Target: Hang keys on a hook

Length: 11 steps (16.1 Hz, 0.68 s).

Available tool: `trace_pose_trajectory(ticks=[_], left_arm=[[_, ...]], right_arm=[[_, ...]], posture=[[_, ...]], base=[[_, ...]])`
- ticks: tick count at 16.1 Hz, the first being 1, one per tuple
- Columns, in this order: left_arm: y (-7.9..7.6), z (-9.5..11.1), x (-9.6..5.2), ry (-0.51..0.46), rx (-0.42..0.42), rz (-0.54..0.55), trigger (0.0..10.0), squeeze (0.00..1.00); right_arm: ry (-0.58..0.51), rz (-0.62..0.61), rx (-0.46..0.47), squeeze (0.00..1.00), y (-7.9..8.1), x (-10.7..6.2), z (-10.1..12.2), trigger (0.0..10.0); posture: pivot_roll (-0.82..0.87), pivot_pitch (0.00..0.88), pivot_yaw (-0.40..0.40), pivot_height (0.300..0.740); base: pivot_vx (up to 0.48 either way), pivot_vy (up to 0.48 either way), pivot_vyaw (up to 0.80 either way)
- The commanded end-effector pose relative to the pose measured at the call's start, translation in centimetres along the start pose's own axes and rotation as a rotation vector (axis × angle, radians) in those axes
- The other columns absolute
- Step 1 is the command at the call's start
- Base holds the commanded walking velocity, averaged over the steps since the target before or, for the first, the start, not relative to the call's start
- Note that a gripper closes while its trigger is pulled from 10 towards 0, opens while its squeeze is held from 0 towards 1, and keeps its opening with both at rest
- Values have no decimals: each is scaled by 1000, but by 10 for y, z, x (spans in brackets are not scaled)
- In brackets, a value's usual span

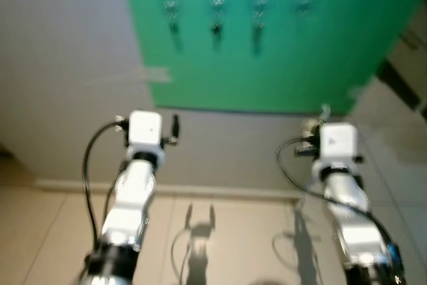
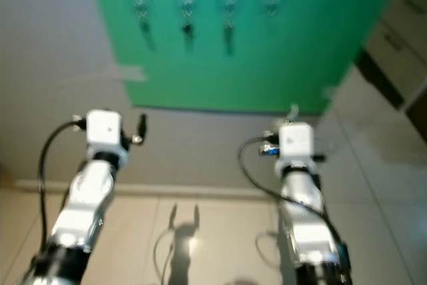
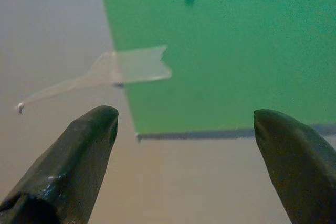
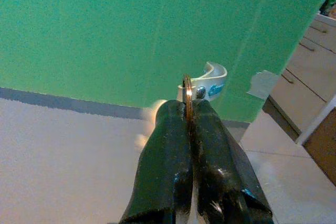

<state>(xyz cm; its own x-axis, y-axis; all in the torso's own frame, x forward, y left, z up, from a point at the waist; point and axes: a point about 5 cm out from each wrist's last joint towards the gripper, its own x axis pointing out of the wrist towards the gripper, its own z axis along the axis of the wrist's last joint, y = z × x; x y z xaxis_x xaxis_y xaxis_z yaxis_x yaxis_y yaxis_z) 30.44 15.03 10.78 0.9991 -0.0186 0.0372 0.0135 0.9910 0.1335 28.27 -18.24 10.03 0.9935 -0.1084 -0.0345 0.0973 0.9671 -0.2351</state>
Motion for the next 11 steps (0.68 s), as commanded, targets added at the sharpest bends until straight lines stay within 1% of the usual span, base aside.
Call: trace_pose_trajectory(ticks=[1, 3, 4, 5, 6, 7, 8, 10, 11], left_arm=[[-5, 5, 4, -21, 3, -12, 10000, 0], [0, 9, 4, -35, 3, -11, 10000, 0], [1, 8, 5, -12, -32, -2, 10000, 0], [2, 9, 4, -18, -32, 9, 10000, 0], [1, 10, 4, -25, -4, -2, 10000, 0], [-2, 12, 4, -36, -26, -27, 10000, 0], [-5, 18, 6, -72, -17, -57, 10000, 0], [-5, 20, 8, -85, -20, -60, 10000, 0], [-7, 23, 9, -101, -24, -72, 10000, 0]], right_arm=[[-13, -16, 0, 0, -8, 5, 5, 10000], [-23, -20, 8, 0, -7, 10, 9, 10000], [-28, -20, 11, 0, -6, 12, 11, 10000], [-30, -19, 15, 0, -4, 12, 11, 10000], [-29, -17, 17, 0, -3, 11, 11, 10000], [-27, -10, 21, 0, -1, 10, 10, 10000], [-37, 2, 27, 0, 0, 10, 12, 10000], [-36, 2, 34, 0, 0, 10, 12, 10000], [-19, -12, 97, 0, -1, 11, 10, 10000]], posture=[[-182, 2, 54, 740], [-170, 6, 53, 740], [-164, 11, 50, 740], [-160, 15, 49, 740], [-158, 12, 53, 740], [-157, 12, 57, 740], [-161, 14, 65, 740], [-160, 13, 68, 740], [-153, 7, 65, 740]], base=[[0, -412, 0], [0, -409, 0], [0, 0, 0], [0, 0, 0], [0, 0, 0], [0, 0, 0], [0, 0, 0], [0, 0, 0], [0, 0, 0]])
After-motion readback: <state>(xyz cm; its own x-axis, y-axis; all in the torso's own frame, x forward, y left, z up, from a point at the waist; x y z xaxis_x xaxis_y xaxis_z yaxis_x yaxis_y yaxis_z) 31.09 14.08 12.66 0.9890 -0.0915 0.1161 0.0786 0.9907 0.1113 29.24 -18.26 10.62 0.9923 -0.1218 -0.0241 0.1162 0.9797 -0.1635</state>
